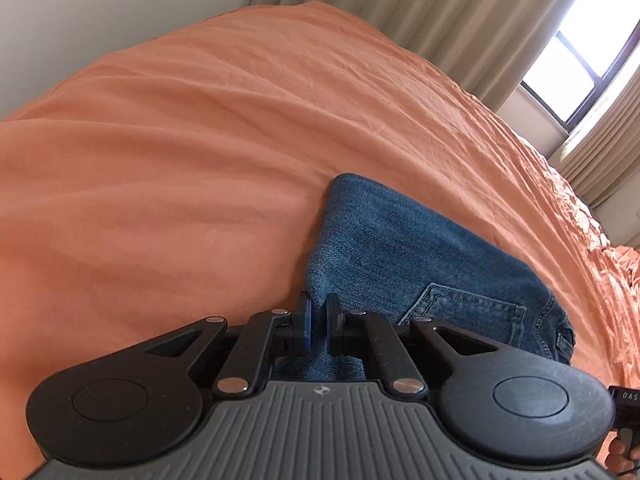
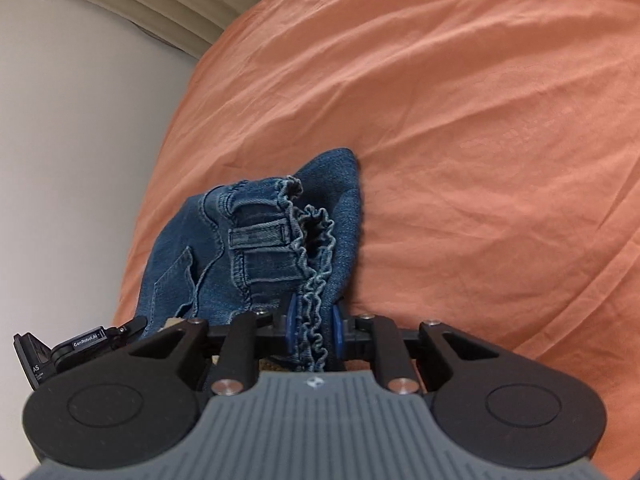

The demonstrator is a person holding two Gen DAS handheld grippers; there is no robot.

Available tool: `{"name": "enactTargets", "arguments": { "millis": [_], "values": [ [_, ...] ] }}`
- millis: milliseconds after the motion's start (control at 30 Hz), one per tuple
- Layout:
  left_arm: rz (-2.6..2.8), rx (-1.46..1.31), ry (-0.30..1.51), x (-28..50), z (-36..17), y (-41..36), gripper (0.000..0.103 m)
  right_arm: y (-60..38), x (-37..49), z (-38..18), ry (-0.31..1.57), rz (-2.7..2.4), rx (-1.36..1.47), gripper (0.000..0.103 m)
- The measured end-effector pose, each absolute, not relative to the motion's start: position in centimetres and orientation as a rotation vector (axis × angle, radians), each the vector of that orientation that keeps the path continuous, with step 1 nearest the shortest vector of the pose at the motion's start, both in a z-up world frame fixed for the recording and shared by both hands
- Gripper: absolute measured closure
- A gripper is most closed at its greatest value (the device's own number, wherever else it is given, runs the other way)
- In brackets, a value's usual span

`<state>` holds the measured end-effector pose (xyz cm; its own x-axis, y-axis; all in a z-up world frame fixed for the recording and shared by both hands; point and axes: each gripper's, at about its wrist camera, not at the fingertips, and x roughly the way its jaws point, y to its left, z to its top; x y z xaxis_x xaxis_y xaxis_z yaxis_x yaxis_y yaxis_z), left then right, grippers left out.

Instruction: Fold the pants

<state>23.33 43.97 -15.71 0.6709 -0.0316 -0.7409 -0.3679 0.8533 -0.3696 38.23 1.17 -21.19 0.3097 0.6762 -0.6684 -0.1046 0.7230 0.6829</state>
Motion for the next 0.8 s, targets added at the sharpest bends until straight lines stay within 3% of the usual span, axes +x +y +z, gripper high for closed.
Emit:
{"name": "enactTargets", "arguments": {
  "millis": [200,267,300,433,567,800],
  "values": [
    [0.208,-0.495,0.830,23.7,-15.9,43.3,0.091,1.6,38.8,-21.2,1.175,0.533,0.578,0.086],
    [0.225,-0.482,0.821,22.8,-14.9,43.6,0.088,2.0,38.7,-19.7,1.146,0.527,0.507,0.066],
    [0.226,-0.460,0.802,22.2,-14.1,43.4,0.088,2.0,38.4,-18.8,1.116,0.535,0.470,0.063],
    [0.169,-0.354,0.761,19.2,-11.2,41.7,0.088,2.9,35.4,-14.6,0.949,0.606,0.341,0.065],
    [0.136,-0.265,0.753,16.9,-10.3,38.9,0.088,6.2,31.0,-12.3,0.817,0.663,0.109,0.073],
    [0.176,-0.156,0.806,15.4,-13.4,35.9,0.088,10.3,27.9,-15.1,0.805,0.595,-0.112,0.073]
  ]
}}
